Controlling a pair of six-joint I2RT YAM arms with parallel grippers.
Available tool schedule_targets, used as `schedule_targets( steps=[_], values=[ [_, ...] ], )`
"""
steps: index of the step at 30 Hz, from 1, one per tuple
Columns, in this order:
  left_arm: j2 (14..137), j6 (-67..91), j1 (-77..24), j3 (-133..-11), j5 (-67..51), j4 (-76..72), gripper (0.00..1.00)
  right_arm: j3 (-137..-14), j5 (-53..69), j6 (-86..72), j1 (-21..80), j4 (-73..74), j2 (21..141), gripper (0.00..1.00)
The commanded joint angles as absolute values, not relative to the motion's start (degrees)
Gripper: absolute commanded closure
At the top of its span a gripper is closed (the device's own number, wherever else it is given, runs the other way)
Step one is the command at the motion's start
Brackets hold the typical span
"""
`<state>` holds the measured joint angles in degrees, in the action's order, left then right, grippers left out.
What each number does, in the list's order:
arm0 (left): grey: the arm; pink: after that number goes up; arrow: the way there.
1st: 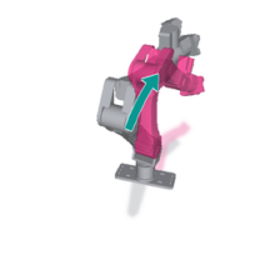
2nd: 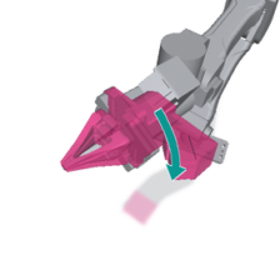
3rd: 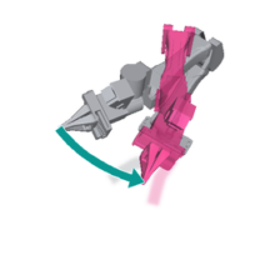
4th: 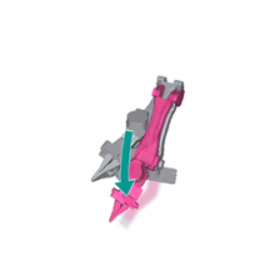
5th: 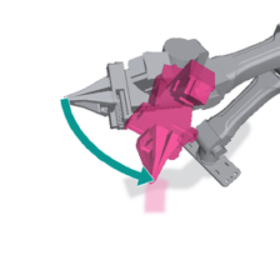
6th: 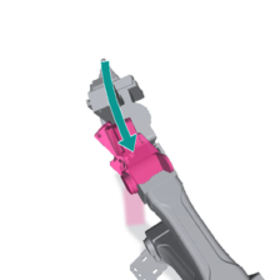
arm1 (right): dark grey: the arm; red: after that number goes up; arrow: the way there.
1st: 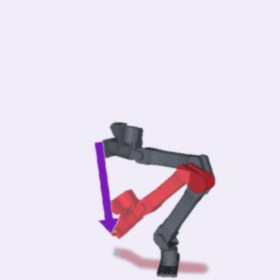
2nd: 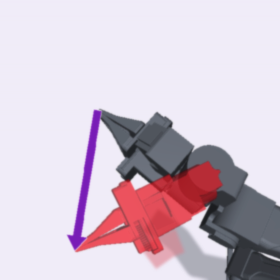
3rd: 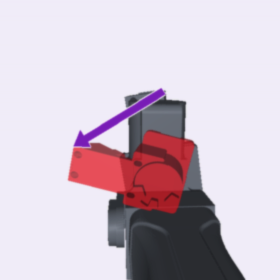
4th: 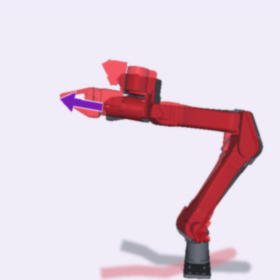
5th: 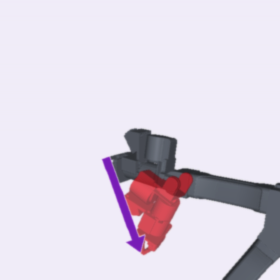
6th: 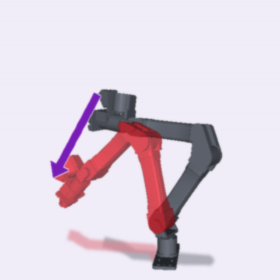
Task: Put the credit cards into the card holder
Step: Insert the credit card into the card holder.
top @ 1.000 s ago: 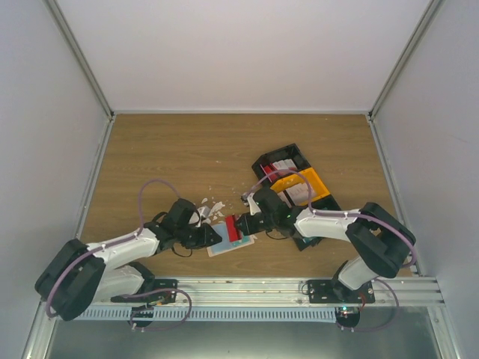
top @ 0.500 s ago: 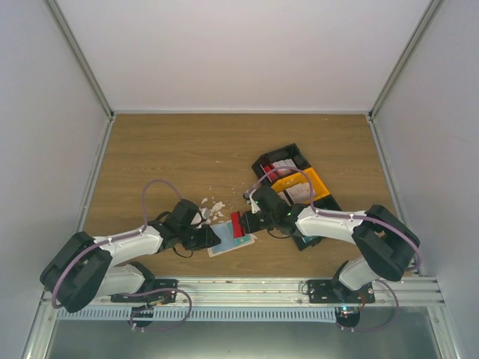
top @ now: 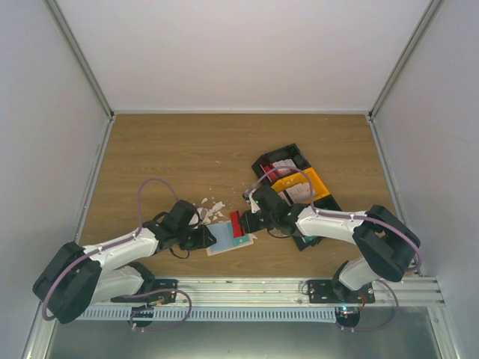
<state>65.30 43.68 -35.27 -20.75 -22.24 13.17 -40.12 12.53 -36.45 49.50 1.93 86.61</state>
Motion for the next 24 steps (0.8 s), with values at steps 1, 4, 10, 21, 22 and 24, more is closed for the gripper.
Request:
schedule_targets(
  steps=[1, 4, 10, 21, 22, 24],
  values=[
    [63.9, 43.2, -35.2, -21.1, -22.5, 14.9, 0.70, -38.8, 12.1, -35.6, 49.8, 1.5, 87.4, 1.00],
    [64.9, 44.0, -35.2, -20.2, -25.0, 11.9, 0.66, -38.5, 12.4, -35.9, 49.8, 0.9, 87.5, 0.99],
    [68.6, 45.0, -35.2, -19.8, -27.6, 8.0, 0.69, -37.8, 12.8, -36.4, 49.8, 0.2, 87.5, 1.00],
    [66.4, 45.1, -35.2, -22.0, -24.9, 11.1, 0.72, -37.0, 12.9, -36.8, 49.9, 0.2, 87.0, 1.00],
    [65.7, 45.2, -35.2, -22.2, -24.5, 11.7, 0.72, -37.0, 12.9, -36.8, 49.8, 0.2, 87.0, 1.00],
    [64.1, 45.2, -35.2, -22.2, -24.8, 11.8, 0.72, -36.9, 12.9, -36.8, 49.8, 0.2, 87.0, 0.99]
  ],
)
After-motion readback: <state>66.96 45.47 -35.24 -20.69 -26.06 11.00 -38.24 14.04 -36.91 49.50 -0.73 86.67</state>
